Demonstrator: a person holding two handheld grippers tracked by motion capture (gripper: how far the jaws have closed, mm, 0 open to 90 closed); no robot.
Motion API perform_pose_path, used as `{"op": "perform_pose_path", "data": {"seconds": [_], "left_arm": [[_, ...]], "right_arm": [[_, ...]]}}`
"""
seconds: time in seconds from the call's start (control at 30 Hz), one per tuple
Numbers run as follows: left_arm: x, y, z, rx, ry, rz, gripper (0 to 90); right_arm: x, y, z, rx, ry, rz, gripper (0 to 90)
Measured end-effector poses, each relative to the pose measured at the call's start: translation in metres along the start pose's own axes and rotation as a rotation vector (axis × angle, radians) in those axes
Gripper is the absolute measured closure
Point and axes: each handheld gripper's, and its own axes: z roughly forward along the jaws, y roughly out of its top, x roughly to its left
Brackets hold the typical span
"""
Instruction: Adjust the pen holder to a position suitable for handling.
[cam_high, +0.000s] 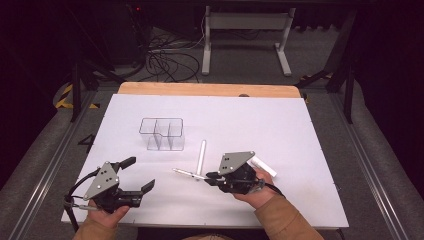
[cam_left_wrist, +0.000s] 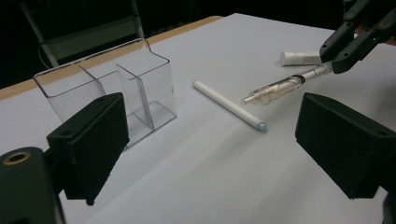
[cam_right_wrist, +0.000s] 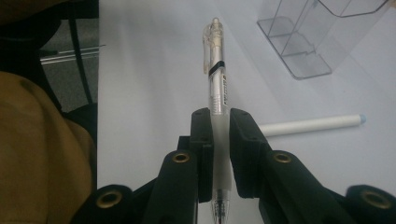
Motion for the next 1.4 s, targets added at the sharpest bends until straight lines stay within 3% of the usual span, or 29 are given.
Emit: {"op": "perform_pose_path", "data": {"seconds": [0.23, 0.33, 0.43, 0.7, 0.83, 1.0, 1.17, 1.33, 1.4], "left_arm": [[-0.003, 0.008, 0.004, 0.025, -0.058, 0.051, 21.0], [-0.004, 0.011, 0.007, 0.035, -0.093, 0.059, 22.7], [-0.004, 0.014, 0.011, 0.052, -0.116, 0.073, 24.3], [-0.007, 0.018, 0.017, 0.089, -0.116, 0.119, 21.3], [-0.005, 0.023, 0.018, 0.096, -0.135, 0.112, 21.1], [-0.004, 0.031, 0.023, 0.137, -0.174, 0.136, 22.4], [-0.007, 0.040, 0.032, 0.202, -0.233, 0.184, 25.8], [-0.015, 0.048, 0.043, 0.231, -0.275, 0.223, 28.7], [-0.019, 0.051, 0.049, 0.251, -0.269, 0.272, 30.4]], "right_arm": [[-0.013, 0.000, -0.003, 0.000, 0.078, -0.035, 80.8], [-0.014, 0.000, -0.003, 0.037, 0.089, -0.057, 80.8], [-0.015, 0.002, -0.004, 0.028, 0.118, -0.072, 80.8], [-0.017, 0.001, -0.006, 0.034, 0.129, -0.101, 80.8], [-0.019, 0.002, -0.008, 0.031, 0.132, -0.101, 80.8], [-0.019, 0.003, -0.004, 0.042, 0.135, -0.108, 80.8], [-0.018, 0.003, -0.002, 0.057, 0.144, -0.115, 80.8], [-0.017, 0.003, 0.000, 0.064, 0.149, -0.114, 80.7], [-0.017, 0.003, 0.001, 0.065, 0.150, -0.112, 80.7]]}}
